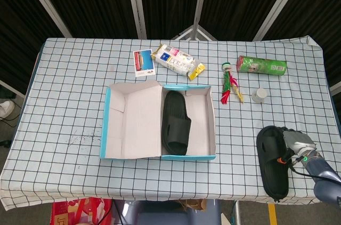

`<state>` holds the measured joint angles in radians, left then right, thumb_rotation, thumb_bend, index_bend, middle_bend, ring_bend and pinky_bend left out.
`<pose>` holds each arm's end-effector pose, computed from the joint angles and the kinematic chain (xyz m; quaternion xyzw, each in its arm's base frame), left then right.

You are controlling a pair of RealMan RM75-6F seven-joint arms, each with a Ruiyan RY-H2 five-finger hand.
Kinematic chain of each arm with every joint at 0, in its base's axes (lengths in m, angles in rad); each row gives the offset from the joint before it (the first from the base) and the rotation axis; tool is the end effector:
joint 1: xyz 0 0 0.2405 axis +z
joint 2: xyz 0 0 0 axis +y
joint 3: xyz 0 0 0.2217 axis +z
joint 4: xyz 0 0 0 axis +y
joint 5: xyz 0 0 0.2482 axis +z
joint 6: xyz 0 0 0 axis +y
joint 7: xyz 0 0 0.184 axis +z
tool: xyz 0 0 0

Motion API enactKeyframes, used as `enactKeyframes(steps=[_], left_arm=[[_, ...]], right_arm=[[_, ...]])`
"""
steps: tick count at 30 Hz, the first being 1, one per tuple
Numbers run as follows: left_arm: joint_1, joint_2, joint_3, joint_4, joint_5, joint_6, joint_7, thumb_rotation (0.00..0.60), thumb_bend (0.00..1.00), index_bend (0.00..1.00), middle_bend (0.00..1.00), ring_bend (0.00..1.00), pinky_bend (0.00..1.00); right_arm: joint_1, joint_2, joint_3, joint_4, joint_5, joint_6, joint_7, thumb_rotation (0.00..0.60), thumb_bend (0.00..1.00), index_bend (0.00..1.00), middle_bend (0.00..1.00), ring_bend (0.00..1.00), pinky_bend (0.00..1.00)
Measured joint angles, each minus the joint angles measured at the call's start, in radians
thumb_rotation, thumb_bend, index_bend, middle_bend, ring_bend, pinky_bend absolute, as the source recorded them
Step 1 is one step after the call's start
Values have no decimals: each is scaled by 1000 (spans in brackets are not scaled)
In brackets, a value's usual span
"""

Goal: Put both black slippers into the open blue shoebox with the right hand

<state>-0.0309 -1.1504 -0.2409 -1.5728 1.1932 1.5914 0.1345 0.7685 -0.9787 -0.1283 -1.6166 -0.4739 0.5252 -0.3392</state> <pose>-0.3370 0.2349 0.1789 -0.4400 -0.3481 -0.3533 0.7486 -0.3432 -0.3167 0.0571 0.6393 -0.5951 0.0396 0.4853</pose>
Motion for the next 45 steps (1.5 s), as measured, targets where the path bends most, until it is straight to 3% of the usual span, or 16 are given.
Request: enactKeyframes(steps=[5, 12, 20, 29, 45], left_arm=[[1, 0, 0, -1, 0, 3, 2, 600, 373, 114, 63, 32, 131], [-1, -2, -1, 1, -6, -1, 9, 600, 373, 115, 63, 32, 131], [-4, -5, -1, 3, -8, -2, 15, 600, 373, 116, 63, 32, 131], [-7, -6, 0, 6, -9, -8, 16, 600, 373, 116, 63, 32, 131], [-6, -3, -2, 8, -15, -11, 6, 600, 373, 116, 63, 32, 131]], right_arm=[[4, -41, -12, 48, -16, -4, 17, 600, 200, 53, 58, 22, 64], [22, -70, -36, 94, -24, -15, 33, 600, 200, 311, 326, 138, 64], [23, -91, -47, 115, -48, 1, 55, 600, 200, 479, 418, 187, 64], [6, -83, -28, 111, -95, 22, 102, 600, 199, 532, 452, 205, 64], [-6, 44, 35, 34, -154, 35, 194, 600, 201, 556, 455, 205, 64]])
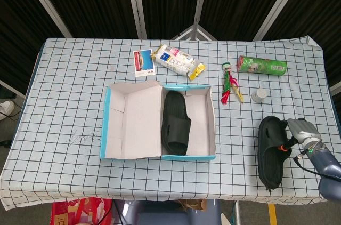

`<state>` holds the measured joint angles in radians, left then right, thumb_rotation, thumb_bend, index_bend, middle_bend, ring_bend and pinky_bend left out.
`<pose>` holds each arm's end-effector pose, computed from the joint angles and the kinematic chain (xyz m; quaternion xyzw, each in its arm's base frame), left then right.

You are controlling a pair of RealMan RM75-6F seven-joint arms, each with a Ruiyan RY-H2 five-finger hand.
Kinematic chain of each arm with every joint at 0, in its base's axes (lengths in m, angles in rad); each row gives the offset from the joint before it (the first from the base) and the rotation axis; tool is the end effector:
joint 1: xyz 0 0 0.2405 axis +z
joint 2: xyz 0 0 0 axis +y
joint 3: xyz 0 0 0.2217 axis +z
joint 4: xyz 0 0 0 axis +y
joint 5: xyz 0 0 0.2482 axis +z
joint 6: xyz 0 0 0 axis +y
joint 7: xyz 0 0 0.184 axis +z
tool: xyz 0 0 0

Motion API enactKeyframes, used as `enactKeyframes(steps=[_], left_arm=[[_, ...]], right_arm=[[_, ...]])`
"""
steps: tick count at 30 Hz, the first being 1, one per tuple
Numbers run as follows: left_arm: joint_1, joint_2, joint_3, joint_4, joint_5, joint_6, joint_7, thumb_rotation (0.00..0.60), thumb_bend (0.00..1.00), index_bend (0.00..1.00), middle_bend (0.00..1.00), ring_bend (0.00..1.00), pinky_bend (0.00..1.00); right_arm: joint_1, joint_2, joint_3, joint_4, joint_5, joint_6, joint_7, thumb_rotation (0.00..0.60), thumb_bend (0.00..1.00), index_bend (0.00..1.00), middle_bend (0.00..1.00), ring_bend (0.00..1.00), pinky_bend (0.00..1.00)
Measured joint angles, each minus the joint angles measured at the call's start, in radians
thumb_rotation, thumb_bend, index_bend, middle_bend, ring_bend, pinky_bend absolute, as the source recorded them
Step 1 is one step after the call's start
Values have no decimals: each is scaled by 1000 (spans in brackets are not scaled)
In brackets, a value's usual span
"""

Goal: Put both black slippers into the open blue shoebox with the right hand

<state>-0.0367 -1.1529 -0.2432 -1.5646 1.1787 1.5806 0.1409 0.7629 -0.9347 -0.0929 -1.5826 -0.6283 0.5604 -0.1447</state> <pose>-0.3401 0.2369 0.1789 -0.4392 -0.3500 -0.3470 0.7511 -0.3340 -0.3465 0.0877 0.6247 -0.5813 0.1063 0.5104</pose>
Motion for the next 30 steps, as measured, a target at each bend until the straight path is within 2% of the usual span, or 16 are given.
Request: enactKeyframes(steps=[5, 11, 16, 21, 26, 30], left_arm=[[1, 1, 0, -1, 0, 0, -4, 600, 373, 116, 63, 32, 131], [2, 4, 0, -1, -1, -4, -14, 600, 373, 116, 63, 32, 131], [3, 9, -2, 1, -3, -10, -32, 600, 373, 116, 63, 32, 131], [4, 15, -2, 4, -3, -21, -57, 600, 373, 116, 63, 32, 131], [4, 22, -1, 9, -3, -32, -83, 600, 373, 116, 63, 32, 131], [6, 28, -1, 11, 0, -37, -106, 600, 373, 116, 63, 32, 131]], right_arm=[[0, 36, 26, -22, -8, 3, 30, 600, 200, 556, 455, 205, 64], [3, 99, 84, -71, -14, 11, 87, 600, 201, 579, 460, 210, 62], [5, 147, 154, -135, -2, 22, 169, 600, 200, 588, 469, 242, 69], [3, 180, 237, -200, 29, -8, 298, 600, 200, 593, 475, 277, 121], [10, 202, 328, -270, 40, -67, 399, 600, 200, 629, 474, 359, 257], [31, 194, 353, -306, 31, -50, 400, 600, 222, 656, 475, 483, 428]])
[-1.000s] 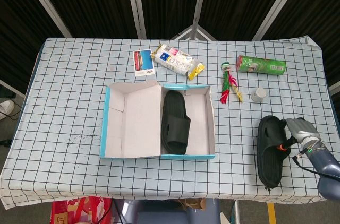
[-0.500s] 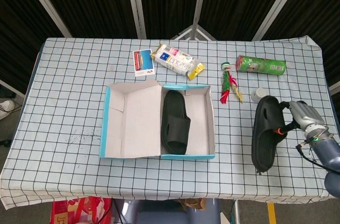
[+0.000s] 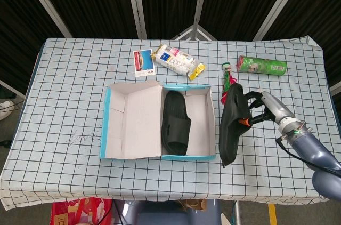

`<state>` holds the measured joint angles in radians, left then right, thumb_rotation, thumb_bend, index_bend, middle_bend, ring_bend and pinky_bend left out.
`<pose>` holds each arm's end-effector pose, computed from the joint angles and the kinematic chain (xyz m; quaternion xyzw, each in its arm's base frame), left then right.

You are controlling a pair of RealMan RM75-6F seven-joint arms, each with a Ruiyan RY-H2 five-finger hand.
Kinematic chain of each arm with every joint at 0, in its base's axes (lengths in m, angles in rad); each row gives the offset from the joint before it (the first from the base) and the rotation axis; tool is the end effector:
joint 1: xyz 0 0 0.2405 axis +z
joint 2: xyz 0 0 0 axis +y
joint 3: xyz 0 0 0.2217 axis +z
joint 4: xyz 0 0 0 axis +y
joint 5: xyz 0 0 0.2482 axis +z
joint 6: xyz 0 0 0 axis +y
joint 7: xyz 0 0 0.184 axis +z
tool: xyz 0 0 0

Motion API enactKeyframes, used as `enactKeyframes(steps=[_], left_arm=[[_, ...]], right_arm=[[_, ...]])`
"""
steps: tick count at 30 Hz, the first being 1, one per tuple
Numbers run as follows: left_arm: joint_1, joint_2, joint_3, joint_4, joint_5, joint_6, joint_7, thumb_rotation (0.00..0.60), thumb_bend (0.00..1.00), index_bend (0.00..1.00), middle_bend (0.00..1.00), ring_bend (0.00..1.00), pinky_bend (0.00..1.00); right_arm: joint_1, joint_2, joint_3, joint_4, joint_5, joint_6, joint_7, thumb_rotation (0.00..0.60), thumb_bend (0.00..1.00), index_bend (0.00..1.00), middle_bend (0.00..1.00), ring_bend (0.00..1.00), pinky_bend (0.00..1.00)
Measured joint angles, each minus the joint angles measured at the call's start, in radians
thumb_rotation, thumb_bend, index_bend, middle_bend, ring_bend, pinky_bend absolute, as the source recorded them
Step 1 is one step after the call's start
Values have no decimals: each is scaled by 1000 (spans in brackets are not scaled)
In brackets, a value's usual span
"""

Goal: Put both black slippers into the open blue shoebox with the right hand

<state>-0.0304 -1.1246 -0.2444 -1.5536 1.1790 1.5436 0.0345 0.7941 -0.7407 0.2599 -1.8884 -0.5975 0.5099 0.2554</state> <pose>-0.3480 0.2366 0.1849 -0.4320 -0.3730 -0.3682 0.7339 -0.1666 -0.3901 0.1023 0.5312 -0.6816 0.3466 0.3648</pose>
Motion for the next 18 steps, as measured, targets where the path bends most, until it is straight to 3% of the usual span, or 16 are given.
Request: enactKeyframes(steps=[6, 12, 18], left_arm=[[4, 9, 3, 2, 9, -5, -29, 600, 373, 117, 63, 32, 131], [5, 14, 4, 6, 14, -9, -49, 600, 373, 118, 63, 32, 131], [5, 16, 5, 8, 16, -10, -56, 600, 373, 118, 63, 32, 131]], right_arm=[[70, -52, 8, -45, 19, 75, -54, 600, 238, 664, 475, 636, 561], [143, -135, 5, -62, 84, 128, -100, 600, 237, 665, 475, 694, 614], [171, -231, 32, -47, 123, 142, -66, 600, 237, 674, 475, 711, 637]])
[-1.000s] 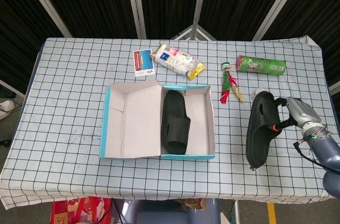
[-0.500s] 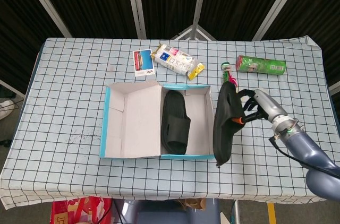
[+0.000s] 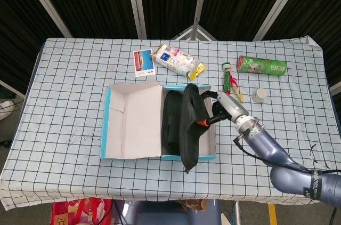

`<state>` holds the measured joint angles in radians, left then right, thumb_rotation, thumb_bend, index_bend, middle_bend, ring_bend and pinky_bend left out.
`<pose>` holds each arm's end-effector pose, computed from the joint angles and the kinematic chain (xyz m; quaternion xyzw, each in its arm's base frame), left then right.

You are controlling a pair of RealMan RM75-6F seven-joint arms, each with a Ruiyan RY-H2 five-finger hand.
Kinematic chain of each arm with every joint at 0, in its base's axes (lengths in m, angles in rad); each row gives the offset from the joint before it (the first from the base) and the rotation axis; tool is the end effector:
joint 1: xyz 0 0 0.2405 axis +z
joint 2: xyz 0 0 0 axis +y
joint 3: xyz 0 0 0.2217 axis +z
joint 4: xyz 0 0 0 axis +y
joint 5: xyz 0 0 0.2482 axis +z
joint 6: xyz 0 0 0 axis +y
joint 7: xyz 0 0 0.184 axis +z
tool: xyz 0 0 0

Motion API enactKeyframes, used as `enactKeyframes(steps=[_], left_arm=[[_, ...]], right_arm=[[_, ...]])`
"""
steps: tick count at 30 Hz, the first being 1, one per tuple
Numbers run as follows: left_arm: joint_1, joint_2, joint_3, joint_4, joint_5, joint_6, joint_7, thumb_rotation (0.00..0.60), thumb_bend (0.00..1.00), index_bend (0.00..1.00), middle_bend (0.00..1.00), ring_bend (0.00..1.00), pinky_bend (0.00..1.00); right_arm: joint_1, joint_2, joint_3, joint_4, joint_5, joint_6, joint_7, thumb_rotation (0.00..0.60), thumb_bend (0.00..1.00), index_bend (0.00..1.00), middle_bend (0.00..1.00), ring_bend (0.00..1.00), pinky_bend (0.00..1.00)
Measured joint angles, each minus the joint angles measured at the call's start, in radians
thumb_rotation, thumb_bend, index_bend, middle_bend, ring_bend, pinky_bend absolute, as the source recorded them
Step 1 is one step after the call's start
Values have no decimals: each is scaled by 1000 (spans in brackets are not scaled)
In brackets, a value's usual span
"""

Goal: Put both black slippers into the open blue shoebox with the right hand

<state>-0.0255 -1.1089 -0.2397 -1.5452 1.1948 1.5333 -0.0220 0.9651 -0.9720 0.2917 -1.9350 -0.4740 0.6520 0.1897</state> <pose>-0.3504 0.2353 0.1884 -0.4330 -0.3795 -0.3805 0.7237 -0.0657 -0.3846 0.0311 0.5498 -0.6873 0.3953 0.2629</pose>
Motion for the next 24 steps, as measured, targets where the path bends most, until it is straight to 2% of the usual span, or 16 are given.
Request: enactKeyframes(steps=[10, 18, 24], left_arm=[[0, 1, 0, 4, -1, -2, -9, 600, 373, 118, 63, 32, 131], [0, -1, -1, 5, -6, 1, 1, 600, 373, 118, 63, 32, 131], [-4, -8, -1, 2, -9, 4, 25, 600, 373, 118, 63, 32, 131]], right_arm=[[34, -173, 4, 131, -8, 29, 9, 600, 237, 673, 475, 711, 637], [7, -276, -18, 244, -133, 72, -4, 600, 237, 673, 475, 711, 636], [-28, -319, -43, 324, -202, 67, 0, 600, 237, 674, 475, 711, 636]])
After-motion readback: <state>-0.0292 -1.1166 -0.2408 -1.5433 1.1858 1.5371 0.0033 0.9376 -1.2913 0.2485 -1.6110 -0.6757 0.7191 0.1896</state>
